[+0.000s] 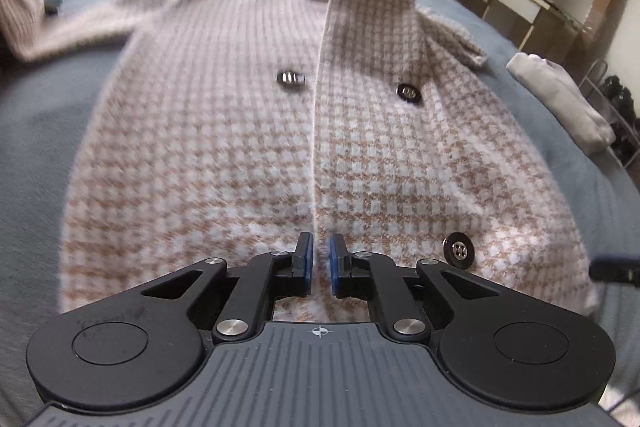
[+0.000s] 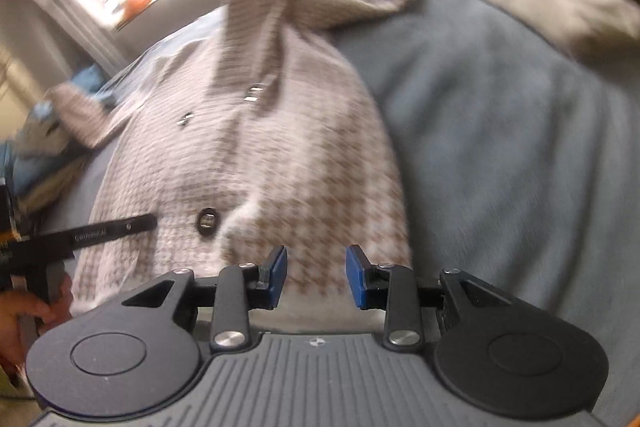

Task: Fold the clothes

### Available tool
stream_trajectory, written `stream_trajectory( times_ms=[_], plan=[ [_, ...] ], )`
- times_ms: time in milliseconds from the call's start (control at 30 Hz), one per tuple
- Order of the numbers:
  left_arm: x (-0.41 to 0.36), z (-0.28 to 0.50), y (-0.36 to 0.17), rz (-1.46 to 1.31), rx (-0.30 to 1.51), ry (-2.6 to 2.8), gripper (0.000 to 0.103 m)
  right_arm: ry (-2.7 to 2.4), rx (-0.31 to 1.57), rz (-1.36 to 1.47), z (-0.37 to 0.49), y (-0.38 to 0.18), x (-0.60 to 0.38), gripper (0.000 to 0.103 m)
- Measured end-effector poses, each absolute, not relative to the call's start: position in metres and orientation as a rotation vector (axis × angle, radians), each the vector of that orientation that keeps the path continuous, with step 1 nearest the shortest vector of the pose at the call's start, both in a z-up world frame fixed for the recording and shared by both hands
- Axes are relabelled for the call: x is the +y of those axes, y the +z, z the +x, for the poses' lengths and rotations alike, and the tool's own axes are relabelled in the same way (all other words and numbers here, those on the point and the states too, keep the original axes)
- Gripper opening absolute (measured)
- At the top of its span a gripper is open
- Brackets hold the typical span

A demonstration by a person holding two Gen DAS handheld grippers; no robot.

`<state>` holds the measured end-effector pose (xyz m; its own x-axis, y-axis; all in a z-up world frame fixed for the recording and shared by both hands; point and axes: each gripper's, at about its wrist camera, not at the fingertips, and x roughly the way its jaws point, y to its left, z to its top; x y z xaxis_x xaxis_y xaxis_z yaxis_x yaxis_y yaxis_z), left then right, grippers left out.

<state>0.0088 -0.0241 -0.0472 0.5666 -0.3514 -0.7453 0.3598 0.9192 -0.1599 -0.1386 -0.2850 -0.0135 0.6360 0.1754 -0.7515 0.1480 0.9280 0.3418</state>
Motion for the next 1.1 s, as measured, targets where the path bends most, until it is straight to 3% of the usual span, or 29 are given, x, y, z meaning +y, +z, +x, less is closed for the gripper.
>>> stream_trajectory(
  times_ms=[133,333,500,700,767,933,1033,1100],
  plan=[
    [-0.031,-0.012,-0.046,0.099,0.865,-0.497,0.008,0.111,0.861,0.231,-0.128,-0.005,-0.262,0.035],
    [-0.049,-0.015,-0.063,0.212,0.94,-0.495,0.009,0.141,1.066,0.159,-0.095,-0.054,-0.249,0.034],
    [-0.036,-0.01,-0.055,0.101,0.908,-0.507,0.009,0.161,1.034,0.23,-0.083,-0.02,-0.258,0.034],
    [-0.045,-0.007,-0.07,0.14,0.941,-0.525,0.009,0.206,0.866,0.291,-0.026,0.042,-0.268,0.035],
    [-0.042,-0.005,-0.07,0.121,0.951,-0.532,0.009,0.196,0.81,0.259,0.006,0.059,-0.268,0.045],
    [-0.024,0.008,-0.075,-0.037,1.03,-0.558,0.009,0.117,0.727,0.232,0.109,0.082,-0.267,0.048],
    [-0.014,0.015,-0.079,-0.104,1.063,-0.583,0.009,0.049,0.712,0.286,0.174,0.088,-0.278,0.065],
    [-0.013,0.02,-0.08,-0.117,1.086,-0.597,0.009,-0.004,0.722,0.316,0.213,0.088,-0.288,0.07]
  ],
)
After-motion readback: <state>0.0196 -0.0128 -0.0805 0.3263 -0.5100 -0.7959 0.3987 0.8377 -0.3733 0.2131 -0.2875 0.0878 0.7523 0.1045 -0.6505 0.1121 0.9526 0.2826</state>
